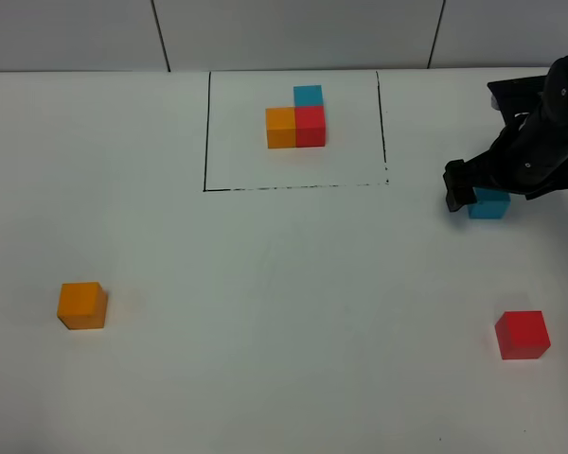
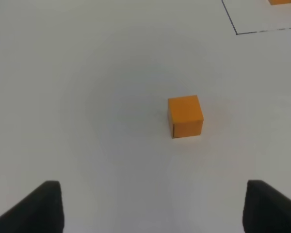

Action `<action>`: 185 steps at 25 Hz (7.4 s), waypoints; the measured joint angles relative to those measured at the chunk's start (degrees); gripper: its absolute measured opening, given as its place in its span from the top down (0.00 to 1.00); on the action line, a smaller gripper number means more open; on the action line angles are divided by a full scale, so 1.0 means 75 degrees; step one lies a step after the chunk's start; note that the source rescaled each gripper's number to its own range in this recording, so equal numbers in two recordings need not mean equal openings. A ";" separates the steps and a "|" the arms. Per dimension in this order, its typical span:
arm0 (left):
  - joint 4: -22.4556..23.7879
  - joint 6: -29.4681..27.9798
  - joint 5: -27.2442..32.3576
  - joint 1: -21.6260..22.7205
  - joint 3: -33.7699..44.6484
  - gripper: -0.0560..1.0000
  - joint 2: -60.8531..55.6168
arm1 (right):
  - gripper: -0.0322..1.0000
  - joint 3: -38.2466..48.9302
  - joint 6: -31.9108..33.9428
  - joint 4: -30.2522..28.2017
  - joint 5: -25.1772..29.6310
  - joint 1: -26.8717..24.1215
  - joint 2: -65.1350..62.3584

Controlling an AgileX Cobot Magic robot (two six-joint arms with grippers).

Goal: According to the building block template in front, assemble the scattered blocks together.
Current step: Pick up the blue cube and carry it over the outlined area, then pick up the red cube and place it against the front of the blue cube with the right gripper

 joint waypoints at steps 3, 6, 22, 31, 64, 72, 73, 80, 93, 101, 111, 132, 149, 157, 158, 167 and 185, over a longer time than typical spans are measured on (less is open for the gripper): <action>0.0000 0.0000 0.0000 0.0000 0.0000 0.27 0.0007 | 0.15 0.0000 0.0136 0.0000 -0.0087 0.0000 0.0122; 0.0000 0.0000 0.0000 0.0000 0.0000 0.27 0.0007 | 0.34 0.0000 0.0327 -0.0031 -0.0114 0.0000 0.0195; 0.0000 0.0000 0.0000 0.0000 0.0000 0.27 0.0007 | 0.94 -0.1219 -0.3760 -0.1302 0.2612 0.1960 -0.0557; 0.0000 0.0000 0.0000 0.0000 0.0000 0.27 0.0007 | 0.94 -0.1965 -0.6821 -0.0135 0.2616 0.2976 -0.0132; 0.0000 0.0000 0.0000 0.0000 0.0000 0.27 0.0007 | 0.94 -0.4577 -0.8019 0.0637 0.3009 0.3191 0.2543; 0.0000 0.0000 0.0000 0.0000 0.0000 0.27 0.0007 | 0.94 -0.4612 -0.7987 0.0718 0.3018 0.3132 0.2579; 0.0000 0.0000 0.0000 0.0000 0.0000 0.27 0.0007 | 0.94 -0.4612 -0.7958 0.0725 0.3018 0.3132 0.2579; 0.0000 0.0000 0.0000 0.0000 0.0000 0.27 0.0007 | 0.94 -0.4614 -0.7875 0.0773 0.3018 0.3118 0.2592; 0.0000 0.0000 0.0000 0.0000 0.0000 0.27 0.0007 | 0.91 -0.4614 -0.7845 0.0691 0.3032 0.3118 0.2592; 0.0000 0.0000 0.0000 0.0000 0.0000 0.27 0.0007 | 0.49 -0.4614 -0.7623 0.0313 0.3119 0.3115 0.2145; 0.0000 0.0000 0.0000 0.0000 0.0000 0.27 0.0007 | 0.19 -0.4614 -0.4257 0.0101 0.4327 0.2314 0.1030; 0.0000 0.0000 0.0000 0.0000 0.0000 0.27 0.0007 | 0.18 0.3319 -0.0277 -0.0180 0.1411 -0.0250 -0.4325; 0.0000 0.0000 0.0000 0.0000 0.0000 0.27 0.0007 | 0.18 0.5437 0.0133 0.0632 -0.0474 -0.0115 -0.4627; 0.0000 0.0000 0.0000 0.0000 0.0000 0.27 0.0007 | 0.18 0.5437 0.0586 0.0758 -0.1061 0.0224 -0.3822; 0.0000 0.0000 0.0000 0.0000 0.0000 0.27 0.0007 | 0.18 0.5437 0.0611 0.0788 -0.1102 0.0224 -0.3693; 0.0000 0.0000 0.0000 0.0000 0.0000 0.27 0.0007 | 0.35 0.5437 0.0620 0.1006 -0.1251 0.0224 -0.3345; 0.0000 0.0000 0.0000 0.0000 0.0000 0.27 0.0007 | 0.94 0.4366 0.3606 -0.0068 -0.0213 0.2593 -0.3480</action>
